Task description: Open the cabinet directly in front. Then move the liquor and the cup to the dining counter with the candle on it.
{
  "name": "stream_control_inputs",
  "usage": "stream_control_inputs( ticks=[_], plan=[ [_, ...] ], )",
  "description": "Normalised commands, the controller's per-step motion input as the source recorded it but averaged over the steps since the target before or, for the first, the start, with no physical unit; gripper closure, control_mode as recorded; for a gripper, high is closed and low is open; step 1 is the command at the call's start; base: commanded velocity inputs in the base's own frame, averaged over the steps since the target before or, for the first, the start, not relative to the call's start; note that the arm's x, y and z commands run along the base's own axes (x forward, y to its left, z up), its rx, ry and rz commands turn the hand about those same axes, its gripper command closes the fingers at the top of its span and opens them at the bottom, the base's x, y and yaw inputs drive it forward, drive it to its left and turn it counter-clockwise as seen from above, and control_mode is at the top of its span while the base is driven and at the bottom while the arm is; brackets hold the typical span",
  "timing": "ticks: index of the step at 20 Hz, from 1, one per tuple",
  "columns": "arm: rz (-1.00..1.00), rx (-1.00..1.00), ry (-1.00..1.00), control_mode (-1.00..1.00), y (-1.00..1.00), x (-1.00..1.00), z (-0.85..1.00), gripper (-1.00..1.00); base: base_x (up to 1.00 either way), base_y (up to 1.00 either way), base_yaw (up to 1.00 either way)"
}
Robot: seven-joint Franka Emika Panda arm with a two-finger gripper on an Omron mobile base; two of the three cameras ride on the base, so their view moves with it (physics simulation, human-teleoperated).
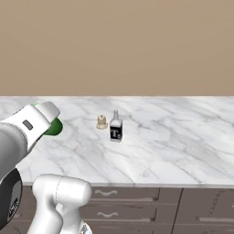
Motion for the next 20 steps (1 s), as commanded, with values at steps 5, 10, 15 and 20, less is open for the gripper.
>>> stream_control_inputs(
  ticks=[5,10,15,20],
  plan=[
    [0.00,0.00,0.00,1.00,0.00,0.00,0.00,1.00,0.37,0.04,-0.09],
    [0.00,0.00,0.00,1.00,0.00,0.00,0.00,1.00,0.12,0.00,0.00],
    [0.00,0.00,0.00,1.00,0.00,0.00,0.00,1.00,0.11,0.00,0.00],
    [0.00,0.00,0.00,1.00,0.00,0.00,0.00,1.00,0.35,0.00,0.10]
  ],
)
